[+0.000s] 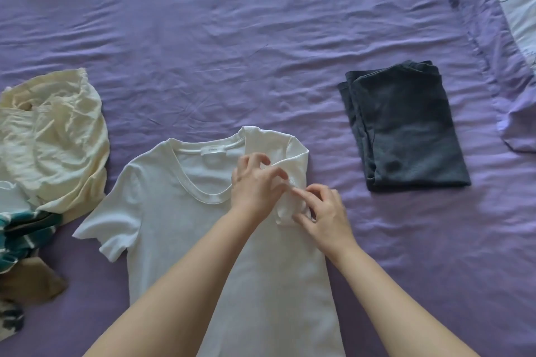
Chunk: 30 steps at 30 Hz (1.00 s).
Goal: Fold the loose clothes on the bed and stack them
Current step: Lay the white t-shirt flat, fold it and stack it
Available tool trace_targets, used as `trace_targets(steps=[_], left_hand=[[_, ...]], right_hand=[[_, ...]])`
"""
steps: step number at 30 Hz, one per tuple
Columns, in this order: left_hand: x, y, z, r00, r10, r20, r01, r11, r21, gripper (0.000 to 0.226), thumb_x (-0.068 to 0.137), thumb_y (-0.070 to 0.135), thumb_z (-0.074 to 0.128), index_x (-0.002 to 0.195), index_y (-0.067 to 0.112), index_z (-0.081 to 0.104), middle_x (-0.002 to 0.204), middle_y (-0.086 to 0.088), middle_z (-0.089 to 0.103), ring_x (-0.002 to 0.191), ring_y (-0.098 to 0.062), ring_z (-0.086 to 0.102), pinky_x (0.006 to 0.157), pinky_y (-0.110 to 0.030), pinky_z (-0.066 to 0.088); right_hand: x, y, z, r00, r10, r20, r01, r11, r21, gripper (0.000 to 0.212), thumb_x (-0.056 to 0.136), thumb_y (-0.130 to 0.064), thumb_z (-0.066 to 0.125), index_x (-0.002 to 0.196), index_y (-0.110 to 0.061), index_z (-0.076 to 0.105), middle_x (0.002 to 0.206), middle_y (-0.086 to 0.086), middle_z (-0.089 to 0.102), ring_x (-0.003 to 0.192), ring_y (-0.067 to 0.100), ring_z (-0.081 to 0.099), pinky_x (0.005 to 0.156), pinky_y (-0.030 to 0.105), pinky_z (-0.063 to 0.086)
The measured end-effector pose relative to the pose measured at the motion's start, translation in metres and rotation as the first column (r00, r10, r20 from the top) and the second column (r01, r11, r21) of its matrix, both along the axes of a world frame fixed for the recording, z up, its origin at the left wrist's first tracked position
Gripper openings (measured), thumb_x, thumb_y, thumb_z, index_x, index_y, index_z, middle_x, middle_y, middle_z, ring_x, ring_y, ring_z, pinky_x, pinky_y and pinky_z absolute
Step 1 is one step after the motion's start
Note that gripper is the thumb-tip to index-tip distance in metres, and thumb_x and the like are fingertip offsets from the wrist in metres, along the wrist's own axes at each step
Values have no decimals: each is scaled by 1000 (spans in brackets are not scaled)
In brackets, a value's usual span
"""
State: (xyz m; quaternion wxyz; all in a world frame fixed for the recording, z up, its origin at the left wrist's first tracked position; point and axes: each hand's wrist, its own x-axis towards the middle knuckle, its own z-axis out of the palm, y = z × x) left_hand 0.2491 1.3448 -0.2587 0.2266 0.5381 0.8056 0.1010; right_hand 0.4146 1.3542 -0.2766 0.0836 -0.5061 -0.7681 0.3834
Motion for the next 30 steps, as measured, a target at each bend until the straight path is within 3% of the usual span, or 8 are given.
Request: trace_targets(steps=[2,5,11,16,20,23,27,30], left_hand=[[-5,-9,-8,991,-108,-76,98,988,-120,39,79,55,63,117,51,54,152,0,19,142,-22,3,113,-42,9],[-9,-16,-16,967,-231,-110,194,942,-273,73,72,71,57,136,58,23,156,0,-23,142,-25,-26,112,-53,-14],[-17,-30,-17,960,-252,-121,187,901,-391,109,62,85,50,142,50,-15,150,-5,-37,139,-27,-32,110,-57,-17],[-33,-45,-8,968,-229,-101,173,903,-393,102,70,78,52,145,46,-10,155,-4,-27,143,-26,-24,114,-54,-12],[-57,-78,1,994,35,-101,-58,971,-231,77,86,62,46,149,37,10,160,-2,-2,146,-20,-7,117,-43,-6],[-96,-110,9,968,193,-159,-217,964,-154,65,93,40,48,149,29,18,158,-5,13,145,-22,6,117,-39,3],[-158,-147,20,860,466,-208,-488,871,-66,57,91,21,52,144,15,32,147,-13,33,134,-31,27,112,-37,20],[-192,-170,25,722,670,-176,-687,725,-57,53,87,25,56,137,14,42,136,-12,45,125,-34,35,101,-42,33]], right_hand=[[4,0,-5,980,69,185,-85,993,83,59,78,-40,69,133,-40,47,147,4,33,129,24,31,104,37,28],[7,-1,-12,957,100,273,-131,987,97,74,79,-52,63,143,-42,27,158,4,6,140,23,14,108,40,19],[3,23,-10,903,276,330,-316,946,72,99,72,-68,58,147,-39,0,157,2,-17,144,20,-16,114,40,4],[-9,34,-2,808,339,482,-385,923,-3,103,70,-72,55,148,-33,1,157,8,-18,142,23,-22,115,42,2],[-28,10,14,838,377,395,-444,891,91,94,77,-62,57,149,-32,6,157,7,-13,143,22,-20,115,42,-8],[-62,-14,24,807,486,334,-545,831,108,85,81,-56,57,149,-29,12,158,5,-6,144,23,-15,116,44,-4],[-119,-45,28,781,573,250,-596,803,19,77,88,-51,51,149,-27,9,159,2,-4,146,17,-8,117,34,4],[-163,-62,29,764,617,189,-626,780,-15,70,93,-43,48,149,-24,12,159,1,0,146,15,2,115,27,4]])
